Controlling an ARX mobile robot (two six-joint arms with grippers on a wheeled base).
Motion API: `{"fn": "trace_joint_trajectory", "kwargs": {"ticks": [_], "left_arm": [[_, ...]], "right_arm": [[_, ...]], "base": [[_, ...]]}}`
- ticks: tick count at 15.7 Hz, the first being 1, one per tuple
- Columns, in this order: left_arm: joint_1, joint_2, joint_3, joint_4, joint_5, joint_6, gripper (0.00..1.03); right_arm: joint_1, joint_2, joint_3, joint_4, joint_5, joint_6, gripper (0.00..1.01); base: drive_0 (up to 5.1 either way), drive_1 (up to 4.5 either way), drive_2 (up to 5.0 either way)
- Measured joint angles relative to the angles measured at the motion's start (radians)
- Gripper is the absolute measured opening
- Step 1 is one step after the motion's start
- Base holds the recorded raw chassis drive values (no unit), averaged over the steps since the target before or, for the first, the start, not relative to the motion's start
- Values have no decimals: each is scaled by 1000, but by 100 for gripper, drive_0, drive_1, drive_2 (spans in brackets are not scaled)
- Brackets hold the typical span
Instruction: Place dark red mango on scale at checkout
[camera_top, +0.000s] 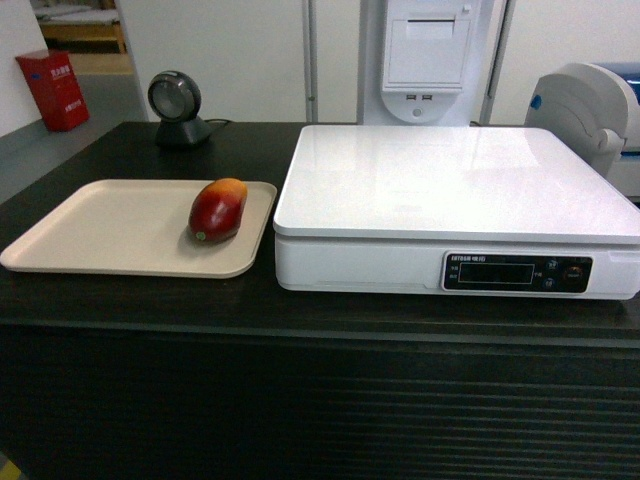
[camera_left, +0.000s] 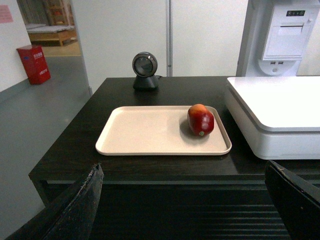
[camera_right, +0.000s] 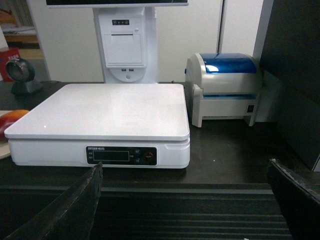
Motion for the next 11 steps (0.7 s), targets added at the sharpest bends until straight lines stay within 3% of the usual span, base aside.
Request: {"fn": "trace_joint_trajectory", "kwargs": {"ticks": [11], "left_arm": [[0,0,0,4,0,0,98]], "right_arm": [[0,0,0,1,0,0,98]], "base": [[0,0,0]]}}
